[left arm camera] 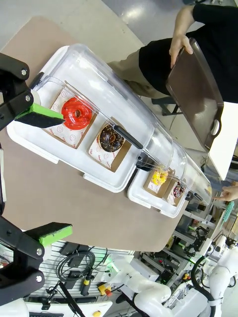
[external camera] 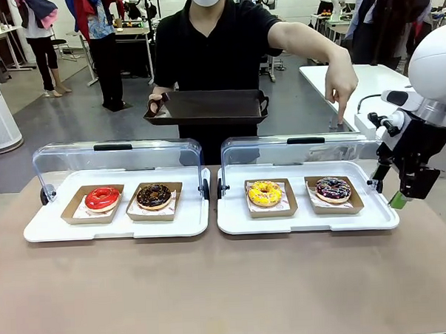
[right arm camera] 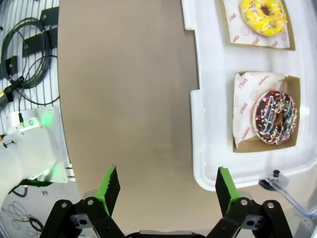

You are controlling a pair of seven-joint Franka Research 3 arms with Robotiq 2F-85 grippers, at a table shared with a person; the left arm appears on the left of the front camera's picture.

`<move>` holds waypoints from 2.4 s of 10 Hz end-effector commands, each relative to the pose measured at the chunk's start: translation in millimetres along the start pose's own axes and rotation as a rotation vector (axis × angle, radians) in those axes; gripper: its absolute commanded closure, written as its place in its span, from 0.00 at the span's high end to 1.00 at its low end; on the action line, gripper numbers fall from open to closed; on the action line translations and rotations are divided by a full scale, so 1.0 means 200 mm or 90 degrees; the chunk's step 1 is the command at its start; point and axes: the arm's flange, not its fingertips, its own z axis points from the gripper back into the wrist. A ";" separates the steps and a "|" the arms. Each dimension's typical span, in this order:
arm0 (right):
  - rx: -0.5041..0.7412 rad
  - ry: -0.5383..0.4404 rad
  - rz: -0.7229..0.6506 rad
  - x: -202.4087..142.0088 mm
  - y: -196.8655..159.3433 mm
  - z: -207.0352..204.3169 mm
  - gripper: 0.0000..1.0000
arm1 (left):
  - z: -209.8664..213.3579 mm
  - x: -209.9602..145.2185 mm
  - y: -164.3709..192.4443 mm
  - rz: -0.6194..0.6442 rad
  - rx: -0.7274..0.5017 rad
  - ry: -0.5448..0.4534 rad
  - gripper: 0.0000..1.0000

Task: Provide the desired donut to the person.
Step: Pick up and lift the Paper togo box containing the Donut pointed at by the person.

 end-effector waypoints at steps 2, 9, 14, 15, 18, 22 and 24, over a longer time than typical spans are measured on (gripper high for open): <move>-0.004 0.012 0.000 0.00 0.00 0.00 1.00 | 0.01 0.00 0.00 -0.002 0.000 -0.003 1.00; 0.022 0.071 0.069 0.24 -0.11 -0.33 1.00 | 0.01 0.00 0.00 -0.002 0.000 -0.003 1.00; -0.023 0.067 0.060 0.33 -0.29 -0.49 1.00 | 0.01 0.00 0.00 -0.002 0.000 -0.003 1.00; -0.024 0.064 0.057 0.35 -0.30 -0.50 1.00 | 0.01 0.00 0.00 -0.002 0.000 -0.003 1.00; -0.011 0.052 0.068 0.30 -0.26 -0.47 1.00 | 0.01 0.00 0.00 -0.002 0.000 -0.003 1.00; -0.014 0.052 0.068 0.31 -0.28 -0.47 1.00 | 0.01 0.00 0.00 -0.002 0.000 -0.003 1.00; -0.004 0.059 0.084 0.33 -0.35 -0.56 1.00 | 0.01 0.00 0.00 -0.002 0.000 -0.003 1.00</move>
